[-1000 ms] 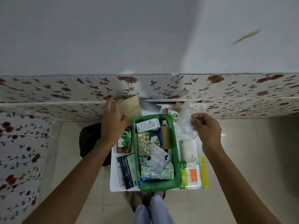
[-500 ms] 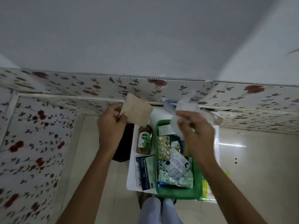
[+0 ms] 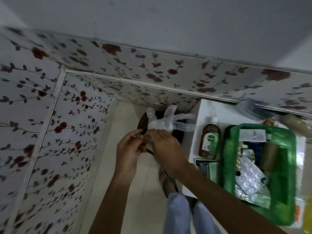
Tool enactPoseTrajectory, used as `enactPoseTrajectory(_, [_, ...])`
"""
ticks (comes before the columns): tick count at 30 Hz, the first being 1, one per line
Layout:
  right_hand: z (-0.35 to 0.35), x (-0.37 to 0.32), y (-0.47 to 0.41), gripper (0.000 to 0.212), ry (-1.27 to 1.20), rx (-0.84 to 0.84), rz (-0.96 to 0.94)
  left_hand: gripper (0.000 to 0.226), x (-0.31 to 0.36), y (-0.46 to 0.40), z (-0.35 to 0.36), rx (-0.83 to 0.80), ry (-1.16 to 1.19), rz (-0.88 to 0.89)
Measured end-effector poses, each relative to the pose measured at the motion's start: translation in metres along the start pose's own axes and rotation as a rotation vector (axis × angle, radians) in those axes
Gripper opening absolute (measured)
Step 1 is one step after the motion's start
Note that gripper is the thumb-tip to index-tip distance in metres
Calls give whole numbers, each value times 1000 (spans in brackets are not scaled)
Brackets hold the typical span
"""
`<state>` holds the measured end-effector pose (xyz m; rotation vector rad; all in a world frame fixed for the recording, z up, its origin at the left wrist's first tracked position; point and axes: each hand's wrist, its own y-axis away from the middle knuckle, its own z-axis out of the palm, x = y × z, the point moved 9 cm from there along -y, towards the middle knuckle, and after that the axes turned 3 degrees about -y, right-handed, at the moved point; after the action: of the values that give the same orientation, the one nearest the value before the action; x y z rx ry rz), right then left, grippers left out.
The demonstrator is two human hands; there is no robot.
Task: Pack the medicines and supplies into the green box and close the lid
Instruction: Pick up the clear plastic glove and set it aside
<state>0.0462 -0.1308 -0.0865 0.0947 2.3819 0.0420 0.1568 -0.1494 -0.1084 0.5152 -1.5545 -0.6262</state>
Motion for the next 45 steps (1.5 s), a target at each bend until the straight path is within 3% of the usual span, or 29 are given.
enactPoseTrajectory(4, [63,3,-29,44,84,-104,-24,18,-34,-37,-42,81,68,-97])
enactPoseTrajectory(8, [154,85,-42,45,207,-389,171,24,-84,-84,-83,215,-67,-175])
enactPoseTrajectory(12, [230,161,-37,43,347,-614,289,27,-122,-119,-90,143,-127,-174])
enactPoseTrajectory(16, [262,194,-42,42,308,-595,395,25,-151,-140,-85,80,-157,-196])
enactPoseTrajectory(21, [269,183,-30,46,166,-653,438,20,-157,-139,-79,53,-193,-215])
enactPoseTrajectory(30, [124,102,4,34,-133,-387,536,17,-95,-89,-58,-43,-225,-188])
enactPoseTrajectory(36, [1,67,27,36,-316,-21,507,19,-61,-49,-10,-161,-259,-111])
enactPoseTrajectory(42, [-124,91,92,47,-658,367,588,20,-66,5,72,-325,-433,2])
enactPoseTrajectory(45, [-167,114,131,40,-746,517,642,18,-71,20,106,-361,-528,48])
